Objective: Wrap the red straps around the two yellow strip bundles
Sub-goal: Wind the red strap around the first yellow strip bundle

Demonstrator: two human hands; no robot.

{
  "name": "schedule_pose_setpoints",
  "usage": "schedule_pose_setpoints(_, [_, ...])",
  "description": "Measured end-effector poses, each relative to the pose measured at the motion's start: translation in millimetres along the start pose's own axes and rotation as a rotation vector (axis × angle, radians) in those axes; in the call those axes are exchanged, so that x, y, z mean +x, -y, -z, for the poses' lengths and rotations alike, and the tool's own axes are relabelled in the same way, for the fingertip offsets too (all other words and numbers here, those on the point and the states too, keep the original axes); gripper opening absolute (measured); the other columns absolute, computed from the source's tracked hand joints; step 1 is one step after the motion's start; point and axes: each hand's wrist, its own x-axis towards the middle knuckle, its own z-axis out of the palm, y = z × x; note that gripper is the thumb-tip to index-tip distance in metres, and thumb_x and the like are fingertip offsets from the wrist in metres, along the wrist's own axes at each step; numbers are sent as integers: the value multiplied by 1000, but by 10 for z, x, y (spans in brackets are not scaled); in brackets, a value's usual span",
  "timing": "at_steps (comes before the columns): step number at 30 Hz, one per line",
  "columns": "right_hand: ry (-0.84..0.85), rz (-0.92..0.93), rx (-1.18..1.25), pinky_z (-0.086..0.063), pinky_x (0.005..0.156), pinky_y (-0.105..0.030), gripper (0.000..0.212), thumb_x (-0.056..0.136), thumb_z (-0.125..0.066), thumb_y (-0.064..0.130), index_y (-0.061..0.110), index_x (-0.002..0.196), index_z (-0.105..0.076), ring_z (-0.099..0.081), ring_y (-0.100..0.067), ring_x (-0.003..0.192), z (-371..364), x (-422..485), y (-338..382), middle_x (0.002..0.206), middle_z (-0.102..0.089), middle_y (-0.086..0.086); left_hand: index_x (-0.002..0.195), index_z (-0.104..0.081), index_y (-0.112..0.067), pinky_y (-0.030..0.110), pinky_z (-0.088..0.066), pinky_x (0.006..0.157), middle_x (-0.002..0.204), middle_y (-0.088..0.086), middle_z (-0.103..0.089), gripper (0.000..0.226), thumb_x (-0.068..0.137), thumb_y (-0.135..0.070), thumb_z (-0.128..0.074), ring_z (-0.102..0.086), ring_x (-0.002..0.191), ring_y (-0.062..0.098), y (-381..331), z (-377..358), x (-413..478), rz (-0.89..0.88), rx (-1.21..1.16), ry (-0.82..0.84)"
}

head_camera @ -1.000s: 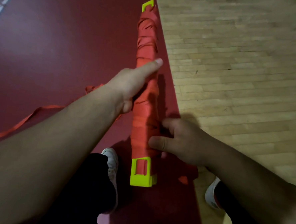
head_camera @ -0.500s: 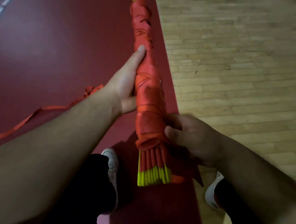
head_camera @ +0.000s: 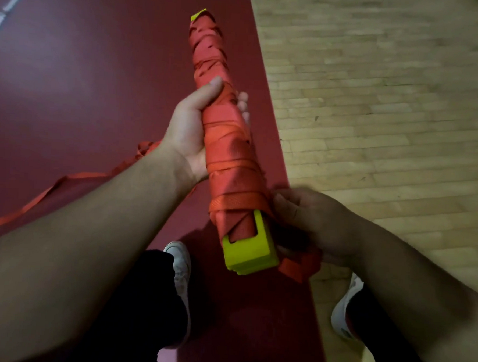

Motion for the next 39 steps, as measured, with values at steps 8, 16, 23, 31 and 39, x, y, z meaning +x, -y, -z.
schedule_pose_setpoints(8, [101,88,379,-17,83,-55,59,63,-91,48,17,109,-74,-24,-48,105,-105,-21,-45,112,-40,-28,109,-60,-13,29,-59,70,86,2,-65,83,78,-84,-28,-69,75,14,154,-23,-24,-3,-36,146])
schedule_pose_setpoints(16, [137,127,337,-60,69,-33,64,58,-93,43,4,103,-71,-74,-23,78,36,-96,179,93,-74,-17,105,-58,-15,32,-59,71,87,1,-66,72,88,-78,-27,-66,77,16,31,-32,26,-20,197,24])
schedule_pose_setpoints(23, [-71,17,-90,-56,77,-28,79,53,-91,50,10,115,-63,-70,-18,90,8,52,-73,98,-75,-5,83,-58,-11,29,-58,60,67,5,-61,48,87,-58,-62,-62,58,18,187,63,34,139,432,-342])
schedule_pose_setpoints(31, [39,-65,231,-24,73,-58,111,52,-86,71,-16,112,-54,-36,-53,101,-123,-85,-65,111,-41,-59,108,-61,-10,29,-59,63,80,4,-58,38,88,-42,-54,-62,70,14,100,30,-6,5,-30,-20])
schedule_pose_setpoints(39, [89,-12,163,-39,68,-31,44,71,-83,41,15,105,-70,-54,-31,77,-177,-78,-9,86,-64,-14,105,-65,-7,32,-58,64,80,8,-65,66,87,-68,-51,-65,66,19,106,70,67,57,298,-189])
